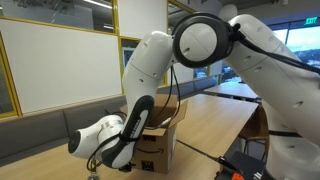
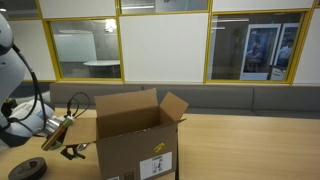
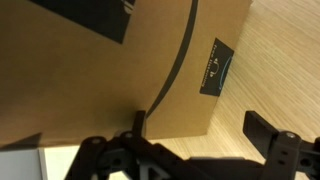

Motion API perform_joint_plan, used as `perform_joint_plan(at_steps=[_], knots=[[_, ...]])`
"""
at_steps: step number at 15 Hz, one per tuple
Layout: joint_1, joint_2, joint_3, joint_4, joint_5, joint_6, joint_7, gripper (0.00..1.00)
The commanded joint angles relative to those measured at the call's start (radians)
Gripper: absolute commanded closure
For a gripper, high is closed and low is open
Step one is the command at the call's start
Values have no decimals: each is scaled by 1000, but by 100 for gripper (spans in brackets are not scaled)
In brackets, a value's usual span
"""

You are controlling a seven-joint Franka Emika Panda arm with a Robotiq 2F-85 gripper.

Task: Pick up the masking tape, the green object and the shifting spanner from the table and put them in the carton box, then push the box to the left

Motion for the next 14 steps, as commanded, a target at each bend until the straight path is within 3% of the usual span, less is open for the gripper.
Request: perform_joint_plan(at_steps=[1, 8, 14], knots=[[-98, -161, 95, -24, 56, 20, -14, 0], [-192, -310, 268, 93, 321, 71, -163, 0], [-191, -251, 348, 120, 589, 226, -314, 0]])
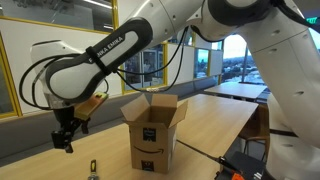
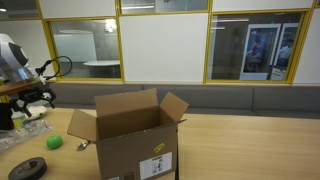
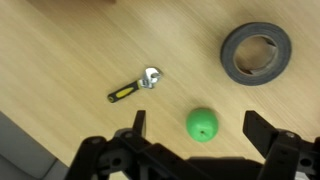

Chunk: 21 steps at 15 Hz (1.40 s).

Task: Pick up the masking tape, the green object and the shifting spanner from the table and put them in the carton box, then push the box to the left

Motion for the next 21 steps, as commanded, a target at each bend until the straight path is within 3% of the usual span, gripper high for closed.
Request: perform_joint_plan(at_steps=[1, 5, 8, 21], knots=[[-25, 61, 53, 13, 160, 104, -114, 0], [-52, 159, 107, 8, 368, 157, -224, 0], [-45, 226, 102, -5, 434, 190, -232, 0], [14, 408, -6, 15, 357, 323, -181, 0]])
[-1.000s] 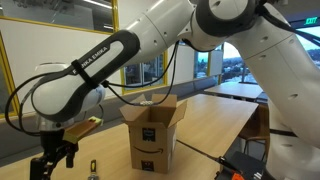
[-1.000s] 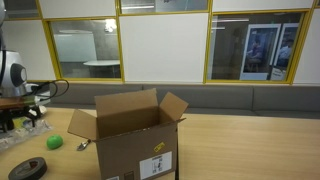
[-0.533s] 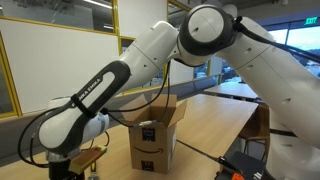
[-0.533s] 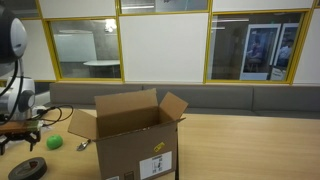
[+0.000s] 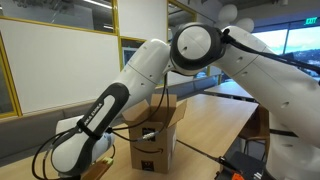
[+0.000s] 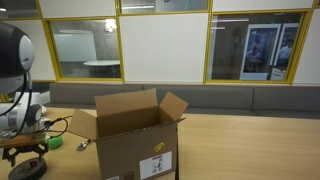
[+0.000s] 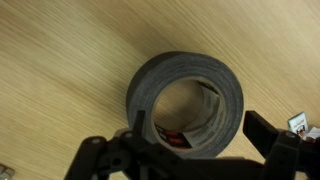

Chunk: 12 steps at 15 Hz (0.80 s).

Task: Pick up the masking tape, the green object and the shifting spanner from the table and put them in the carton box, then push the box to the left

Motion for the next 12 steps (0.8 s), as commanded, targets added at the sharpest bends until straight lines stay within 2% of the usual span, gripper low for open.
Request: perform_joint_plan(at_steps=[1, 6, 12], knots=[[11, 27, -28, 18, -26, 37, 28, 0], [17, 49, -58, 14, -50, 65, 44, 0], [16, 64, -62, 14, -59, 66, 55, 0]])
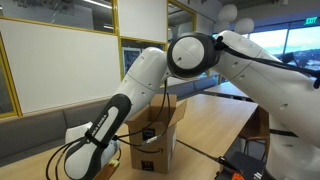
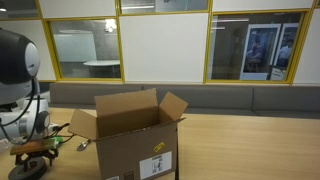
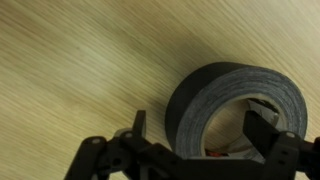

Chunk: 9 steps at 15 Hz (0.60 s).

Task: Pick up the masking tape, the green object and the shifting spanner from the table and put them in the carton box, then push the box to the left

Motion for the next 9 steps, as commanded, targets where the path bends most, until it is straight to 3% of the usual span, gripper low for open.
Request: perform_joint_plan(at_steps=[1, 9], knots=[[12, 14, -10, 15, -18, 19, 32, 0], [71, 23, -74, 18, -52, 32, 149, 0]])
